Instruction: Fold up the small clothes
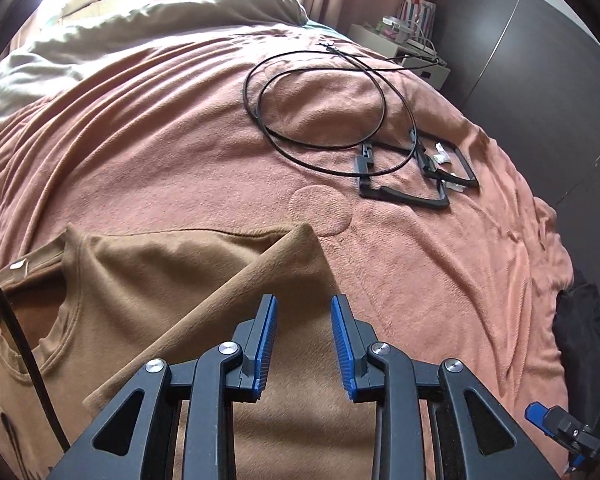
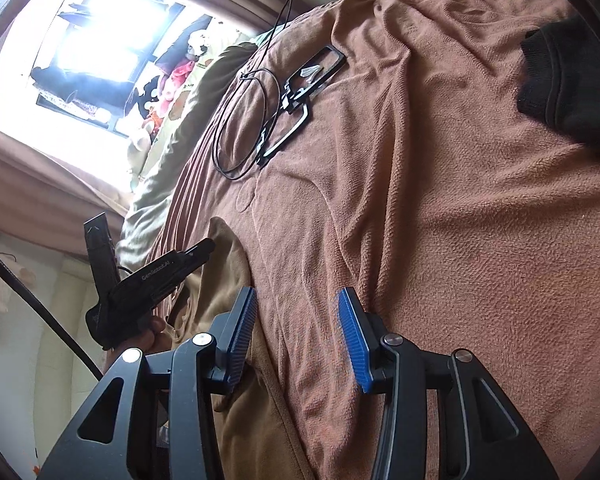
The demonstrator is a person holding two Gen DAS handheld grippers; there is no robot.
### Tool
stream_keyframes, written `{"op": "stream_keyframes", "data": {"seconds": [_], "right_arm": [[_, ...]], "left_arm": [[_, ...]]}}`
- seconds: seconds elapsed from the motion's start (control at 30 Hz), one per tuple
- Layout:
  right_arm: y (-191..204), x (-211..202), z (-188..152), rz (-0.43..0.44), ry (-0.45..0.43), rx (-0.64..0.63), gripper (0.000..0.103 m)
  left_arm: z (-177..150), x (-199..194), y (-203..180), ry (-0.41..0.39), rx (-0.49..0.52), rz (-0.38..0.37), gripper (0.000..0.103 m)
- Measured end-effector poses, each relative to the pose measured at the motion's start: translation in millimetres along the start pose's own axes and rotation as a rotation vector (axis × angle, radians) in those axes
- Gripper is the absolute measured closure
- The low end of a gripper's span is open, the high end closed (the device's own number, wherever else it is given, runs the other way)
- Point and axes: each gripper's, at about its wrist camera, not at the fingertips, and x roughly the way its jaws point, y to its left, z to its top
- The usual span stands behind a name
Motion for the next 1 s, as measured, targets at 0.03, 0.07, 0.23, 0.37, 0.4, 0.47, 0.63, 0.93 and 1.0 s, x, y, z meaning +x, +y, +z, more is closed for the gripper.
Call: {"op": "stream_keyframes", "data": {"seconds": [0.03, 0.07, 0.23, 0.37, 0.4, 0.47, 0.63, 0.93, 1.0], "right_arm": [[-1.3, -1.0, 1.4, -0.001, -0.002, 0.002, 0.063], [-3.3, -3.1, 1.4, -0.005, -0.007, 0.007, 0.063], [-12.5, -11.7, 5.9, -0.016, -0.020, 0.029, 0.063], [-14.5, -16.6, 7.5, -0.017, -0.022, 0.042, 0.063], [-13.9, -18.1, 7.1, -0.017, -0.024, 0.041, 0.063], [-12.8, -19.3, 6.2, -0.015, -0.023, 0.044, 0.063], [-11.7, -19.8, 7.6, -0.009, -0.018, 0.042, 0.063], [-8.7, -17.7, 11.5, 0.008, -0.014, 0.030, 0.063], [-6.7, -17.0, 10.8, 0.010, -0.009, 0.027, 0.063]], "left_arm": [[1.7, 3.6, -1.5, -0.003, -0.001, 0.003, 0.073], [3.2, 7.2, -2.4, -0.004, -0.004, 0.005, 0.073], [9.6, 29.4, -3.8, 0.011, -0.005, 0.025, 0.074], [11.8, 45.7, 3.5, 0.029, -0.033, 0.042, 0.079], [12.3, 47.8, 5.8, 0.028, -0.043, 0.043, 0.080], [14.0, 49.5, 9.6, 0.023, -0.066, 0.032, 0.080], [23.8, 55.3, 8.4, 0.032, -0.051, 0.049, 0.080], [31.5, 31.4, 9.4, 0.000, -0.075, 0.027, 0.080], [27.2, 22.5, 11.1, 0.005, -0.073, 0.031, 0.080]]}}
